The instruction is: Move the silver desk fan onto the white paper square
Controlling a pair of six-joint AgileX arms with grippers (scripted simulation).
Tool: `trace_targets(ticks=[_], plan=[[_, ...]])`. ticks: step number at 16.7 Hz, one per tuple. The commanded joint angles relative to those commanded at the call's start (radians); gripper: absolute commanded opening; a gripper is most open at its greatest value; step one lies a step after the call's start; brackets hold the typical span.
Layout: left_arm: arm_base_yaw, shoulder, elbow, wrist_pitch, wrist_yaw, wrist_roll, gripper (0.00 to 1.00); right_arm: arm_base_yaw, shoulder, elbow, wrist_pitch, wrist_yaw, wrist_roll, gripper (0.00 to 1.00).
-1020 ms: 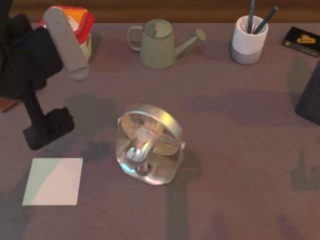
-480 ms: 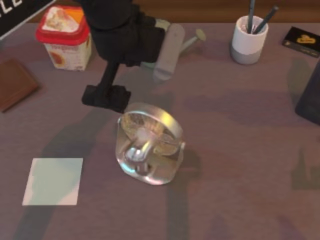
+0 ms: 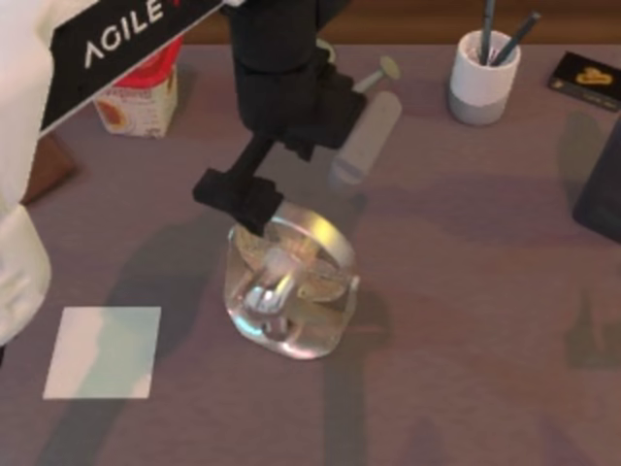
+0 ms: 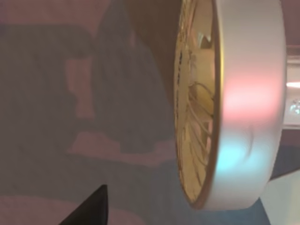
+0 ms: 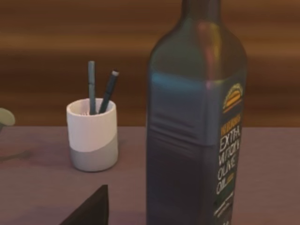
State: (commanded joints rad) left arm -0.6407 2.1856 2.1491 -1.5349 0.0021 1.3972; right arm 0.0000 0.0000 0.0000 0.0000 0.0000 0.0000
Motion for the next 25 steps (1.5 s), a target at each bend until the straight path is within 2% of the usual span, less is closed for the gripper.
trace_targets(ticks=[5, 12, 16, 25], plan=[[0.003, -0.004, -0.02, 0.019, 0.0, 0.001, 1.0, 0.0, 0.0, 0.0, 0.0, 0.0, 0.0, 1.0], [0.002, -0.024, -0.233, 0.209, 0.0, 0.001, 1.0, 0.0, 0.0, 0.0, 0.0, 0.0, 0.0, 1.0], [0.002, -0.024, -0.237, 0.213, 0.0, 0.002, 1.0, 0.0, 0.0, 0.0, 0.0, 0.0, 0.0, 1.0], [0.002, -0.024, -0.237, 0.213, 0.0, 0.002, 0.32, 0.0, 0.0, 0.0, 0.0, 0.0, 0.0, 1.0]])
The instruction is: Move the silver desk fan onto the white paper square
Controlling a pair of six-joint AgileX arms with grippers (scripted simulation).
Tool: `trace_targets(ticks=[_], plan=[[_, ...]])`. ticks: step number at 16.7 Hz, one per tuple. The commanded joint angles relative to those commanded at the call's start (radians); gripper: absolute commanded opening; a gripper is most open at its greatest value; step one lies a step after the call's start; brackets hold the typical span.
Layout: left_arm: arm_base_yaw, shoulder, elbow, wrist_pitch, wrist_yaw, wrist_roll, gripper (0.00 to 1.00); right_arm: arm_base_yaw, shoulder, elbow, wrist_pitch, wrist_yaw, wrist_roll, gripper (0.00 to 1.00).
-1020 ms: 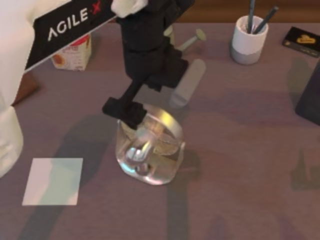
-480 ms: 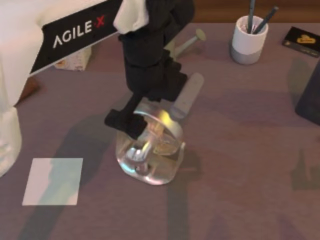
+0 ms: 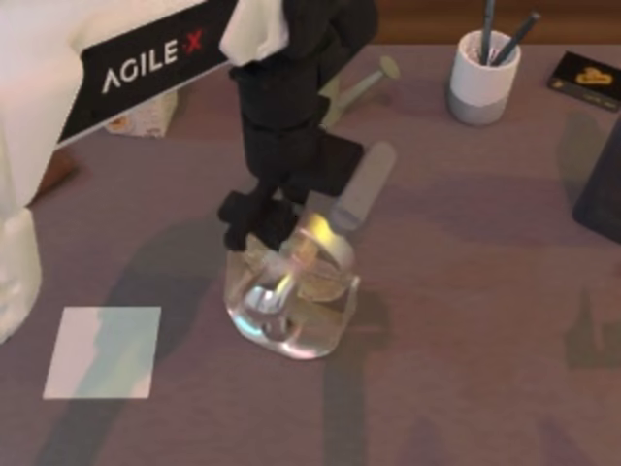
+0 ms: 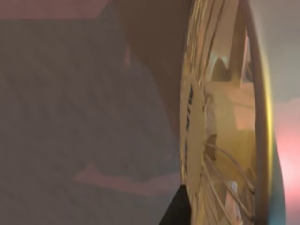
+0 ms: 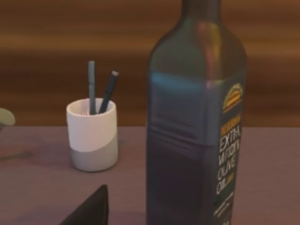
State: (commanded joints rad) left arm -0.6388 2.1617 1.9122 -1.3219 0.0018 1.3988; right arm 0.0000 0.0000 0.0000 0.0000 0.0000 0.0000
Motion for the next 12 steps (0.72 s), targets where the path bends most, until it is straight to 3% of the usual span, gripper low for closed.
trace_targets(ticks=[4, 12], plan=[[0.0, 0.0, 0.0, 0.0, 0.0, 0.0, 0.02, 0.0, 0.0, 0.0, 0.0, 0.0, 0.0, 1.0], [0.0, 0.0, 0.0, 0.0, 0.0, 0.0, 0.0, 0.0, 0.0, 0.0, 0.0, 0.0, 0.0, 1.0]])
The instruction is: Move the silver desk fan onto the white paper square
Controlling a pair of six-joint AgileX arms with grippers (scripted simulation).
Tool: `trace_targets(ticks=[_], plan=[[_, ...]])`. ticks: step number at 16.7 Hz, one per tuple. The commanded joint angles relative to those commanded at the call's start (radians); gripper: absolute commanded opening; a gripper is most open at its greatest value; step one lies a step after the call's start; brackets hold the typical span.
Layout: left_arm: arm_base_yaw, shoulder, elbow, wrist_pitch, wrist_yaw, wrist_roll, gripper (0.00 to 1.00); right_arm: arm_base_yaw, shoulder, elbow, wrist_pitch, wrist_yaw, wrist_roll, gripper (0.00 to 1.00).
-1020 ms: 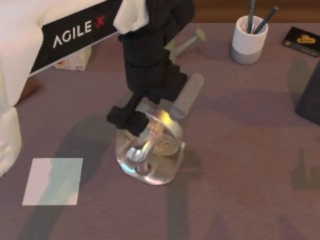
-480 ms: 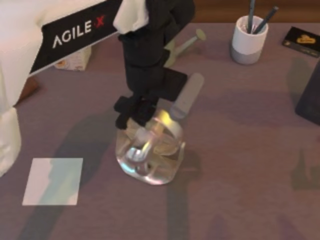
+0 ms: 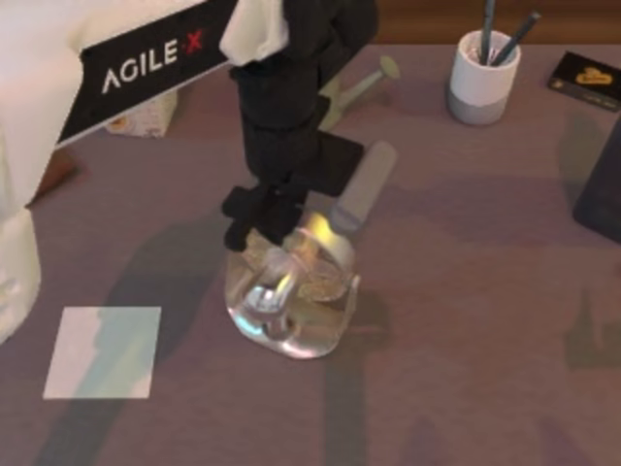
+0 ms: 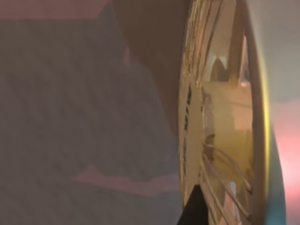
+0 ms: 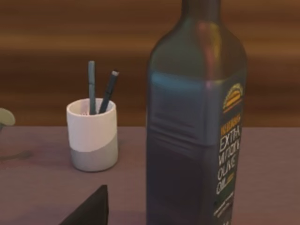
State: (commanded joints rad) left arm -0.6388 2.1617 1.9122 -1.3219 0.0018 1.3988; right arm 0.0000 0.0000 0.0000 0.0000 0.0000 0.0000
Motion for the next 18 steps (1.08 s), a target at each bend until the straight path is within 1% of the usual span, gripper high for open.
trace_targets(ticks=[3, 8, 10, 15, 18], plan=[[0.001, 0.003, 0.018, -0.017, -0.001, 0.003, 0.0, 0.0, 0.0, 0.0, 0.0, 0.0, 0.0, 1.0], [0.015, 0.021, 0.196, -0.173, -0.001, 0.002, 0.0, 0.0, 0.0, 0.0, 0.0, 0.0, 0.0, 1.0], [0.019, 0.024, 0.234, -0.21, 0.0, 0.0, 0.0, 0.0, 0.0, 0.0, 0.0, 0.0, 0.0, 1.0], [0.014, 0.021, 0.235, -0.21, 0.0, 0.002, 0.0, 0.0, 0.0, 0.0, 0.0, 0.0, 0.0, 1.0], [0.015, 0.019, 0.221, -0.229, -0.011, -0.056, 0.0, 0.0, 0.0, 0.0, 0.0, 0.0, 0.0, 1.0]])
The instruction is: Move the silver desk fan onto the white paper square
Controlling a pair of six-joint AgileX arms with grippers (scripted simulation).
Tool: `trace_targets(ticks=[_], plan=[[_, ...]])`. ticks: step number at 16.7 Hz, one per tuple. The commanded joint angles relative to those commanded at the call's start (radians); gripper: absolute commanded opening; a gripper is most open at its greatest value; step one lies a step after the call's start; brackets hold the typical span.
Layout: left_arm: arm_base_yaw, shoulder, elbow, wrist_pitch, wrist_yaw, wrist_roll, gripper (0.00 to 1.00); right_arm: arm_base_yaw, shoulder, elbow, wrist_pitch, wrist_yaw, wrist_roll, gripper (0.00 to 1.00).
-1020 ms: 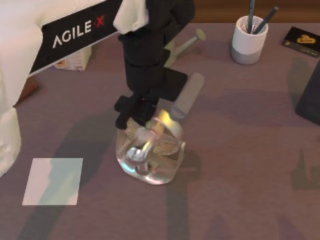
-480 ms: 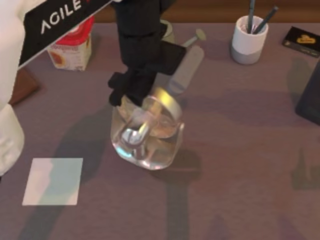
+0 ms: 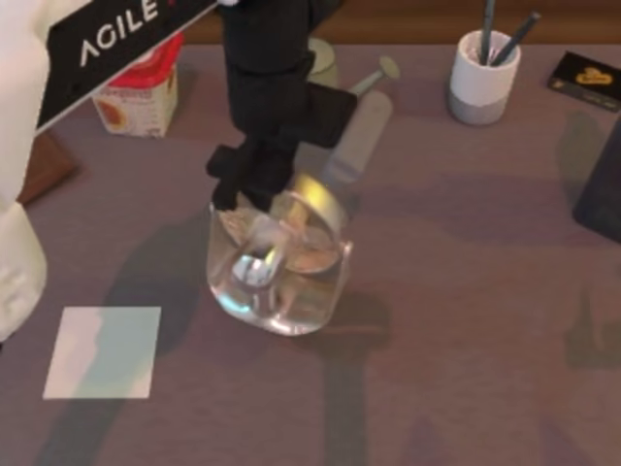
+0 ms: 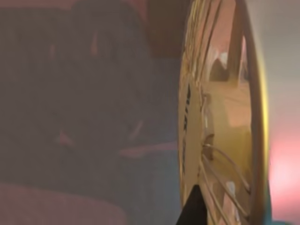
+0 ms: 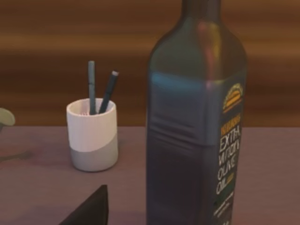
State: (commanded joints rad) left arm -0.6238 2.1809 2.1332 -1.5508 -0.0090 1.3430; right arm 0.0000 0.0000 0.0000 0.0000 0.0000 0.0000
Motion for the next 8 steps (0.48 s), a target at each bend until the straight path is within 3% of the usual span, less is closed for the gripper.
trace_targets(ticks=[4, 8], plan=[[0.017, -0.023, -0.054, -0.049, -0.032, -0.227, 0.0, 0.0, 0.0, 0.0, 0.0, 0.0, 0.0, 1.0], [0.053, -0.084, -0.138, -0.087, -0.067, -0.621, 0.0, 0.0, 0.0, 0.0, 0.0, 0.0, 0.0, 1.0]])
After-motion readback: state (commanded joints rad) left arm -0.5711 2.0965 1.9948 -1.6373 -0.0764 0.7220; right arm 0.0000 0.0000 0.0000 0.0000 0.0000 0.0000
